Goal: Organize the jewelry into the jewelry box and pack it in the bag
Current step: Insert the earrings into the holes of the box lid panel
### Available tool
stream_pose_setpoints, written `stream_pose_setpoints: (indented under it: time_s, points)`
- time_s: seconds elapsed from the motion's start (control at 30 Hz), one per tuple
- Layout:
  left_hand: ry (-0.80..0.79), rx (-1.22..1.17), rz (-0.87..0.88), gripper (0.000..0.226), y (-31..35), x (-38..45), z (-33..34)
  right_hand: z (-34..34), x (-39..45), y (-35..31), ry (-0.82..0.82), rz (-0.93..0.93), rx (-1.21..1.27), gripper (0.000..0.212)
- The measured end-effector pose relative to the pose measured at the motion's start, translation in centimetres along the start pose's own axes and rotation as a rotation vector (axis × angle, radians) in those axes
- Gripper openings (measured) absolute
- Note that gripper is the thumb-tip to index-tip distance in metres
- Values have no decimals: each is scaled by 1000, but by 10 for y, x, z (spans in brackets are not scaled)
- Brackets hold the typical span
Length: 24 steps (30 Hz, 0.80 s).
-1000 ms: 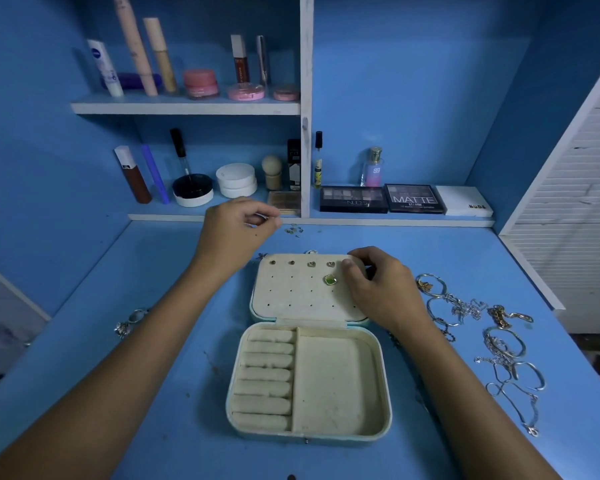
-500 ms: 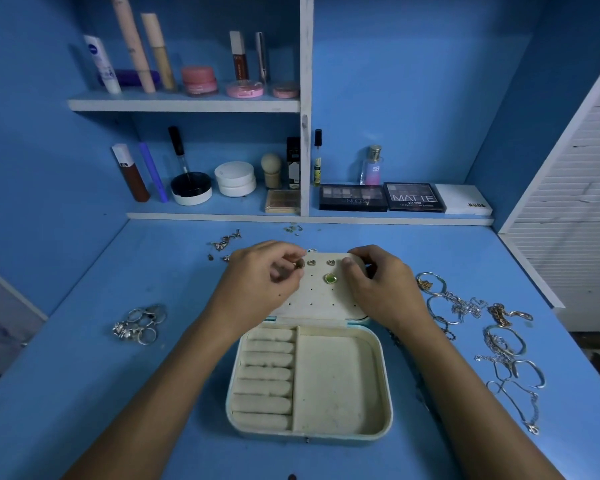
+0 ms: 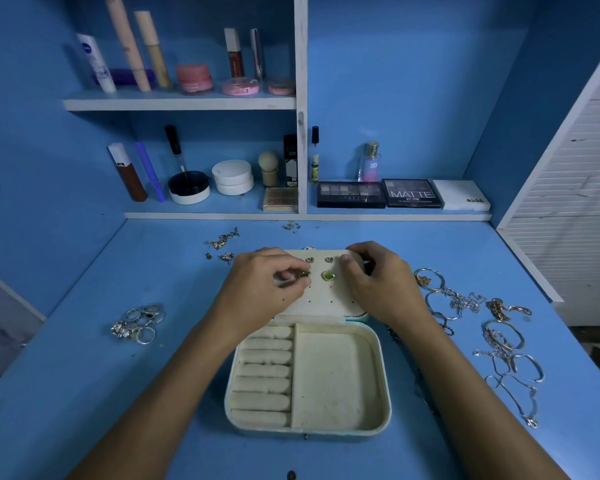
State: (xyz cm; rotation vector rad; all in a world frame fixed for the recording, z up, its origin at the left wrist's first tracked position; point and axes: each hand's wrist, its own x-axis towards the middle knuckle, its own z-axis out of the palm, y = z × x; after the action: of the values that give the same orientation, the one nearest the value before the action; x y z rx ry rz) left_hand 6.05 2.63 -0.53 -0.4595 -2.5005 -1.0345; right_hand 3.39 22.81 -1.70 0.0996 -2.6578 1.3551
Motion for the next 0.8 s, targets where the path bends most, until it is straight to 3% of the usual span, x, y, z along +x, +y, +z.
stream_pose_setpoints:
  time_s: [0.57, 0.67, 0.8]
  points:
    - [-91, -53, -66, 25, 3, 2, 1, 0, -1, -1, 10, 5, 10, 24]
    - [-52, -50, -58, 22, -1, 2, -1, -1, -2, -1, 6, 12, 18, 25]
    - [122, 4, -57, 8, -10, 4, -7, -1, -2, -2, 0, 8, 20, 25]
